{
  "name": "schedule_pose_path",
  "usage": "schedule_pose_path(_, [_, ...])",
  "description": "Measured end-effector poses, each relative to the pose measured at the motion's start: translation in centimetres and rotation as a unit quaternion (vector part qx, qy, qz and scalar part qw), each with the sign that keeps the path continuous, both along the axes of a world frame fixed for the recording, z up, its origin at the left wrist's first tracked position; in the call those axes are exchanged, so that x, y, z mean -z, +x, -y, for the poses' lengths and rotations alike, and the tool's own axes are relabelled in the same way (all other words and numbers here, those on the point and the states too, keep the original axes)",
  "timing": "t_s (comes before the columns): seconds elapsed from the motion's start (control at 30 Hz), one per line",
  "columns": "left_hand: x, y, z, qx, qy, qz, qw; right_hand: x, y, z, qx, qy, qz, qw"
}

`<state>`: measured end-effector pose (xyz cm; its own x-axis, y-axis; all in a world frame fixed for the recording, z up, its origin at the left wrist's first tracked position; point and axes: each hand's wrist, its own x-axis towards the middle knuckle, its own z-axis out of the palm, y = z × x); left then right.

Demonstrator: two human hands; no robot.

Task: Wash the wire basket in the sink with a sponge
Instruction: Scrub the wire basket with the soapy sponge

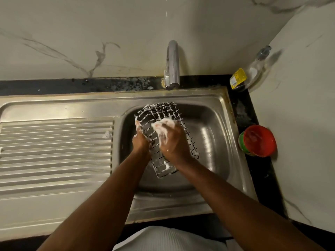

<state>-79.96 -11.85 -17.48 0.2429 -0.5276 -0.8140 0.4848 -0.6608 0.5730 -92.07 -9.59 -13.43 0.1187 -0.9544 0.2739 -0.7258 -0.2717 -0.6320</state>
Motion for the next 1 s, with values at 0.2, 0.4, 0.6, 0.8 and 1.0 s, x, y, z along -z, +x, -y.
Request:
schedule_pose_path(0.2, [0.6,1.0,-0.9,-0.02,0.005,-0.046,0.999,2.8,-4.7,0.6,0.008,0.057,-0.082,0.995])
schedule_pose_path(0.4, [1.1,1.4,-1.1,-0.054,0.025,-0.036,0.998,2.8,-3.3,-1.9,0.08,0.153,-0.041,0.984])
schedule_pose_path(0.6, [0.5,1.4,-1.4,-0.075,0.038,-0.039,0.996,2.0,-6.5,-4.6,-0.041,0.029,-0.021,0.999])
schedule_pose_path(0.8, [-0.6,0.5,-1.3,-0.106,0.051,-0.057,0.991,0.8,-6.1,-5.0,0.165,0.119,0.002,0.979])
schedule_pose_path(1.0, [-1.7,0.1,-0.9,-0.096,0.056,0.024,0.994,-1.8,-1.6,-8.4,0.023,0.004,0.064,0.998])
